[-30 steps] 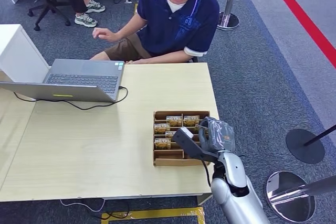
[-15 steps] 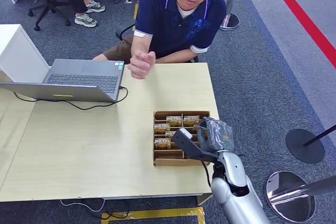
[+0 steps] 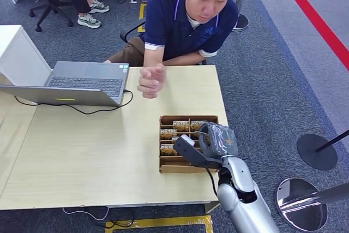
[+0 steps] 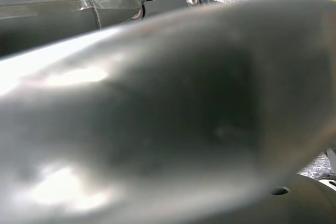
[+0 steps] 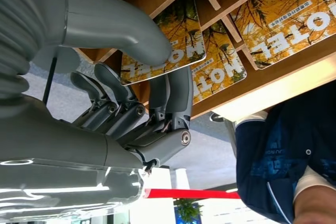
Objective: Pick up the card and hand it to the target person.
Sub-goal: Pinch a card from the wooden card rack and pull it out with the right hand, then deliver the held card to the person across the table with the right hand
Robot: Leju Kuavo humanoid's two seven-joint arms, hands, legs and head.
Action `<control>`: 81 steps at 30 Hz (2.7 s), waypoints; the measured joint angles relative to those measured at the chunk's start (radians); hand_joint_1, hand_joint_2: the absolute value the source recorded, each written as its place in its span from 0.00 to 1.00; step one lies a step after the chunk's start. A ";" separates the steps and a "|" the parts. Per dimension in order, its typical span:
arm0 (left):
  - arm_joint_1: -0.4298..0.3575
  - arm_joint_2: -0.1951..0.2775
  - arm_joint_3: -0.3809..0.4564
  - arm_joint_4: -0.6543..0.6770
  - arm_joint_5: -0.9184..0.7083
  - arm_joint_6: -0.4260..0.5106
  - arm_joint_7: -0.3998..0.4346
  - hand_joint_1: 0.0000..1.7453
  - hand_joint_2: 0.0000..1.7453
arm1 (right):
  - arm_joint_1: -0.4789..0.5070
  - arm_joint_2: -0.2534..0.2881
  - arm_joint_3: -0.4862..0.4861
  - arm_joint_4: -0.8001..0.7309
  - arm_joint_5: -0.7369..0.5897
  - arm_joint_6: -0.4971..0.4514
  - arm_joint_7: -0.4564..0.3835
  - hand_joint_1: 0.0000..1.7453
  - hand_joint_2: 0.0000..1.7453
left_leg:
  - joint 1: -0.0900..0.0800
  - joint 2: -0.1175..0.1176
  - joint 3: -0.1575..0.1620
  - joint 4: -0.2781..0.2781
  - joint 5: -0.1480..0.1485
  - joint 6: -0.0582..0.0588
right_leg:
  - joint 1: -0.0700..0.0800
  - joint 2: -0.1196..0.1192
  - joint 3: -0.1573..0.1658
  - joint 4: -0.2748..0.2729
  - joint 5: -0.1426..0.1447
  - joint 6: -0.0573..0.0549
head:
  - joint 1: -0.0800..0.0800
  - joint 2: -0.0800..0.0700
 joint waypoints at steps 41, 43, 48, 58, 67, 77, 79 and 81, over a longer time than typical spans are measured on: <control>0.000 0.003 0.000 0.000 0.034 -0.007 -0.022 0.00 0.00 | -0.170 -0.128 0.002 -0.293 -0.150 -0.012 -0.055 0.91 1.00 | 0.000 0.000 0.000 0.000 0.000 0.000 | 0.000 0.000 0.000 0.000 0.000 0.000 | 0.000 0.000; -0.001 0.003 0.000 0.000 0.032 -0.007 -0.022 0.00 0.00 | -0.184 -0.115 0.012 -0.257 -0.171 -0.008 -0.064 0.91 1.00 | 0.000 0.000 0.000 0.000 0.000 0.000 | 0.000 0.000 0.000 0.000 0.000 0.000 | 0.000 0.000; -0.003 0.003 0.000 0.000 0.028 -0.008 -0.018 0.00 0.00 | -0.213 -0.072 0.044 -0.176 -0.208 0.004 -0.073 0.91 1.00 | 0.000 0.000 0.000 0.000 0.000 0.000 | 0.000 0.000 0.000 0.000 0.000 0.000 | 0.000 0.000; -0.003 0.003 0.000 0.000 0.029 -0.009 -0.009 0.00 0.00 | -0.258 0.003 0.099 -0.052 -0.256 0.018 -0.088 0.91 1.00 | 0.000 0.000 0.000 0.000 0.000 0.000 | 0.000 0.000 0.000 0.000 0.000 0.000 | 0.000 0.000; -0.003 0.003 0.000 0.000 0.029 -0.011 -0.009 0.00 0.00 | -0.263 0.018 0.107 -0.027 -0.258 0.016 -0.087 0.91 1.00 | 0.000 0.000 0.000 0.000 0.000 0.000 | 0.000 0.000 0.000 0.000 0.000 0.000 | 0.000 0.000; -0.003 0.003 -0.001 0.000 0.016 -0.014 -0.007 0.00 0.75 | -0.263 0.018 0.118 -0.019 -0.260 0.014 -0.077 0.00 1.00 | 0.000 0.000 0.000 0.000 0.000 0.000 | 0.000 0.000 0.000 0.000 0.000 0.000 | 0.000 0.000; -0.003 0.003 -0.001 0.000 0.018 -0.014 -0.007 0.00 0.25 | -0.264 0.018 0.120 -0.019 -0.262 0.015 -0.075 0.00 1.00 | 0.000 0.000 0.000 0.000 0.000 0.000 | 0.000 0.000 0.000 0.000 0.000 0.000 | 0.000 0.000; -0.003 0.003 -0.001 0.000 0.021 -0.014 -0.006 0.00 0.00 | -0.264 0.018 0.120 -0.019 -0.266 0.016 -0.074 0.00 1.00 | 0.000 0.000 0.000 0.000 0.000 0.000 | 0.000 0.000 0.000 0.000 0.000 0.000 | 0.000 0.000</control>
